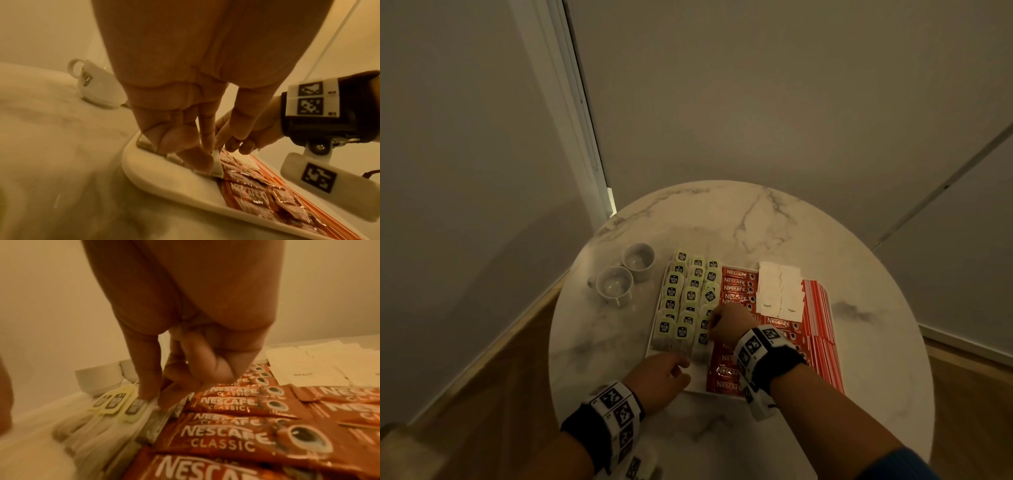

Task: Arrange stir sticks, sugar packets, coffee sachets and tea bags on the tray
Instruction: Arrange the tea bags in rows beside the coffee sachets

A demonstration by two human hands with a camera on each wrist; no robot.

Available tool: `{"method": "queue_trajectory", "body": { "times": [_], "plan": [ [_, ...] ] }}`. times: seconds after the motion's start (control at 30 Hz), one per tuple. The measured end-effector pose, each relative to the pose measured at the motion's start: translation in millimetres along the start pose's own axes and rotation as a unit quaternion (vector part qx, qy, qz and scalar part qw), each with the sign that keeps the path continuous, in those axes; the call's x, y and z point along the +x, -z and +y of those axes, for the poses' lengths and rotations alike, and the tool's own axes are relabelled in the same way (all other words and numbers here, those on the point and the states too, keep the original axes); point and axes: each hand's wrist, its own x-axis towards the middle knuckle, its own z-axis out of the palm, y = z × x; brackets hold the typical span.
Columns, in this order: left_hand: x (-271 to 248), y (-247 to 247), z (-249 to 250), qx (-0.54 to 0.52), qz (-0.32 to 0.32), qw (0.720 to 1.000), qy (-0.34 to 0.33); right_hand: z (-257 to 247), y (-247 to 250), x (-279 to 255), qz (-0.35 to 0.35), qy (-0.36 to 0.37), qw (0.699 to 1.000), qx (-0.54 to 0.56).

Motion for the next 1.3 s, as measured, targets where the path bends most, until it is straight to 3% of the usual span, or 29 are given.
{"method": "queue_trajectory", "body": {
  "times": [0.2, 0.33, 0.43, 0.57, 0.67, 0.8, 0.93, 1.13, 1.3],
  "plan": [
    [-16.7, 35.6, -6.1, 0.027, 0.073, 0.997, -0.018, 0.8, 0.4, -13.0, 0.084, 0.031, 0.996, -0.031],
    [-31.8, 60.2, -28.8, 0.051, 0.103, 0.993, 0.014, 0.5, -12.1, -37.5, 0.05, 0.094, 0.994, -0.01],
    [-44.1, 65.2, -48.2, 0.085, 0.085, 0.991, 0.062, -2.8, -36.3, -61.5, -0.02, 0.171, 0.984, -0.042],
    [-57.5, 55.6, -61.9, 0.154, -0.005, 0.98, 0.13, -12.3, -76.9, -86.5, -0.105, 0.242, 0.952, -0.153],
    [-61.0, 42.6, -70.9, 0.146, -0.033, 0.975, 0.165, -21.1, -100.3, -96.3, -0.093, 0.252, 0.952, -0.148],
    [-61.5, 31.7, -73.6, 0.017, 0.005, 0.982, 0.188, -40.7, -114.2, -100.8, -0.075, 0.31, 0.943, -0.097],
    [-63.2, 32.8, -76.4, -0.107, 0.048, 0.975, 0.189, -56.4, -116.4, -95.9, -0.099, 0.299, 0.943, -0.106],
    [-58.4, 36.0, -77.0, -0.142, 0.082, 0.97, 0.181, -58.3, -110.9, -83.6, -0.132, 0.256, 0.95, -0.119],
    [-61.6, 34.4, -64.9, -0.121, 0.017, 0.971, 0.206, -60.1, -112.4, -79.2, -0.155, 0.259, 0.945, -0.124]
  ]
}}
